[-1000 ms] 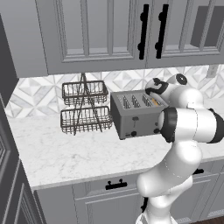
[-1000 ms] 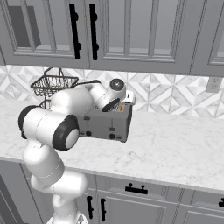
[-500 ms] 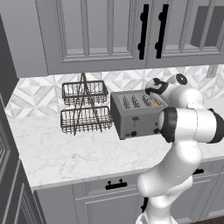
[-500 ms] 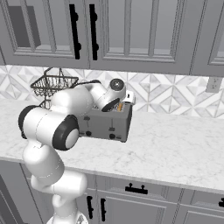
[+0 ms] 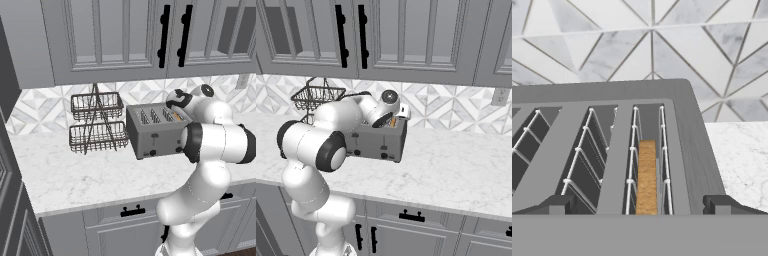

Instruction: Start the toaster. Once the lever pops up, take the bread to the plate on the dining counter.

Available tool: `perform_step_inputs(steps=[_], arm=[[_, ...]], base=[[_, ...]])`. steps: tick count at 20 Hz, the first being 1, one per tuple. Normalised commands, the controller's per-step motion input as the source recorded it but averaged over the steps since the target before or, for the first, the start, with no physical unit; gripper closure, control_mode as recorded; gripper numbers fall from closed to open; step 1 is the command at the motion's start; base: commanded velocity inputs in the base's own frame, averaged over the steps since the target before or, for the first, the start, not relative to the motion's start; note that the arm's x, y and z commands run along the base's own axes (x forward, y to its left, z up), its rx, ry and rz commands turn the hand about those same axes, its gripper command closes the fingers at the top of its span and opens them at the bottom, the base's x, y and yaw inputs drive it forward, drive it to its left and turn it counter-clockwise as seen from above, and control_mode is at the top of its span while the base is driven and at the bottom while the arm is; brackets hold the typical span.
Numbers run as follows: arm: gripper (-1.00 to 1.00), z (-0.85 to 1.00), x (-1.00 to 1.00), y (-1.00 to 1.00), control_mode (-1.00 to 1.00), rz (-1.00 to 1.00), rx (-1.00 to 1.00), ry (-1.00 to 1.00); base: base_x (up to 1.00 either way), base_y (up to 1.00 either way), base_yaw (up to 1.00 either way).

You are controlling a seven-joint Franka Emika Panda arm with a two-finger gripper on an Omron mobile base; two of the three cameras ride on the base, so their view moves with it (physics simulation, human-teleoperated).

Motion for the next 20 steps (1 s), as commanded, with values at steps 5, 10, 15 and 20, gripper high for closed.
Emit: perform_step_inputs(steps=[5,10,15,20], arm=[[-1.0,0.0,0.0,0.0,-1.0,0.0,0.0,0.0],[-1.0,0.0,0.0,0.0,-1.0,0.0,0.0,0.0],[-1.0,0.0,0.0,0.0,-1.0,0.0,0.0,0.0],[-1.0,0.0,0.0,0.0,-1.0,0.0,0.0,0.0]], base=[[0.0,0.0,0.0],[0.0,0.0,0.0],[0.0,0.0,0.0],[0.0,0.0,0.0]])
